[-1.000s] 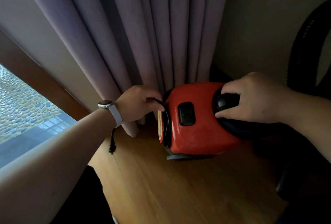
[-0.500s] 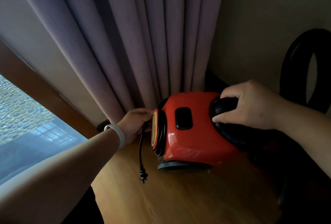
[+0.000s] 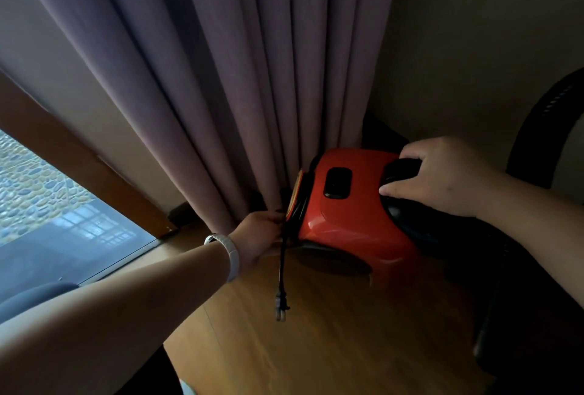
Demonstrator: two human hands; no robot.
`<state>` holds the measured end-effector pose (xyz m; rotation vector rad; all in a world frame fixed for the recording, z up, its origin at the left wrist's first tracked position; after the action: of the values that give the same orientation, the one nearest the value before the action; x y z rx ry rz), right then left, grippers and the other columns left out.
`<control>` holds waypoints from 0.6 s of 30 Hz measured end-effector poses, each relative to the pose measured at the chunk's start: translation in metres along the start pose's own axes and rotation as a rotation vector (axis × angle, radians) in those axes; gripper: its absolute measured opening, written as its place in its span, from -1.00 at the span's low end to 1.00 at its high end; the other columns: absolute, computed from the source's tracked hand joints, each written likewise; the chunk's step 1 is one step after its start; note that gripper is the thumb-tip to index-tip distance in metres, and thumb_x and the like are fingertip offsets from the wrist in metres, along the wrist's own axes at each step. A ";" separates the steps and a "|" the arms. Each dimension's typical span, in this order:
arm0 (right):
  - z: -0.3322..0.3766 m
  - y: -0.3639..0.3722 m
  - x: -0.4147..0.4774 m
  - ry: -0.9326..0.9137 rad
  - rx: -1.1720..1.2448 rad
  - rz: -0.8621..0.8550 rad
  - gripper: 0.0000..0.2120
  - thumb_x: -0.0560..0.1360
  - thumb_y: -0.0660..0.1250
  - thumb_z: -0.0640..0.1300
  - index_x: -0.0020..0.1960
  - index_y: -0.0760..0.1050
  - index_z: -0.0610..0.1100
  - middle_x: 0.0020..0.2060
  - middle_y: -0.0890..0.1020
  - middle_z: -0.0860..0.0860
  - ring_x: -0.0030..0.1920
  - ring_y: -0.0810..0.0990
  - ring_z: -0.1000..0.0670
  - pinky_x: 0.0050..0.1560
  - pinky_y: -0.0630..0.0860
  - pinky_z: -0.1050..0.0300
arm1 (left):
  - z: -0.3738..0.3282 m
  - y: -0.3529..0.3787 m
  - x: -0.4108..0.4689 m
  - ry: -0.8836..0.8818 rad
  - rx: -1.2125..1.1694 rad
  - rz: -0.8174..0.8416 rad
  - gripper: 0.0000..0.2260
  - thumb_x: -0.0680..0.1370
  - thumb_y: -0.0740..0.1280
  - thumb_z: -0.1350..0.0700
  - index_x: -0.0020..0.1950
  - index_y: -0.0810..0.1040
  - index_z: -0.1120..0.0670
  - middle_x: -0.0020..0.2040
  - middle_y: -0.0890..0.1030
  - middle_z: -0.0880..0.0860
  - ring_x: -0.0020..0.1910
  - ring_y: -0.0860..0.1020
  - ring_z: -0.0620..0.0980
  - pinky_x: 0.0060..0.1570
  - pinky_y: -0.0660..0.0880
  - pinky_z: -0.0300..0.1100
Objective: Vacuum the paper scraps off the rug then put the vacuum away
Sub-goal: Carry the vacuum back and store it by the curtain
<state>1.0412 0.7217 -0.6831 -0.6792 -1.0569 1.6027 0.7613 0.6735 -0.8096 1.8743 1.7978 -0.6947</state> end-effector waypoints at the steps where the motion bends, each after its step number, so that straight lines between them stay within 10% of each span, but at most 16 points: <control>1: -0.003 0.004 0.001 0.013 -0.021 -0.006 -0.68 0.18 0.51 0.27 -0.38 0.48 0.09 -0.43 0.54 0.13 -0.35 0.53 0.11 -0.33 0.46 0.14 | 0.004 0.002 0.003 -0.008 0.019 -0.011 -0.70 0.63 0.15 0.40 0.28 0.56 0.25 0.03 0.61 0.20 -0.05 0.59 0.10 -0.16 0.58 -0.12; 9: -0.037 0.049 0.010 0.088 -0.242 0.067 -0.61 0.27 0.45 0.36 -0.25 0.49 0.06 -0.40 0.50 0.19 -0.32 0.50 0.09 -0.34 0.39 0.19 | 0.038 0.039 0.045 -0.053 0.061 0.004 -0.76 0.58 0.23 0.41 0.20 0.56 0.25 0.01 0.60 0.25 0.00 0.56 0.16 0.07 0.53 0.05; 18: -0.048 0.105 0.011 0.081 -0.341 0.303 -0.64 0.43 0.38 0.29 -0.08 0.45 0.02 -0.33 0.42 0.17 -0.28 0.45 0.01 -0.37 0.26 0.16 | 0.098 0.033 0.101 -0.135 0.171 0.010 -0.80 0.57 0.33 0.33 -0.04 0.60 0.02 -0.14 0.62 0.04 -0.16 0.56 -0.04 -0.13 0.51 -0.15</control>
<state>1.0314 0.7404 -0.7971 -1.1695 -1.2243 1.6462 0.7915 0.6871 -0.9503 1.8915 1.6894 -0.9745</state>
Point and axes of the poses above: each hand's wrist, its own x-axis towards the middle knuckle, its own y-axis out of the palm, z = x × y, the point moved 2 cm from there along x, towards the middle knuckle
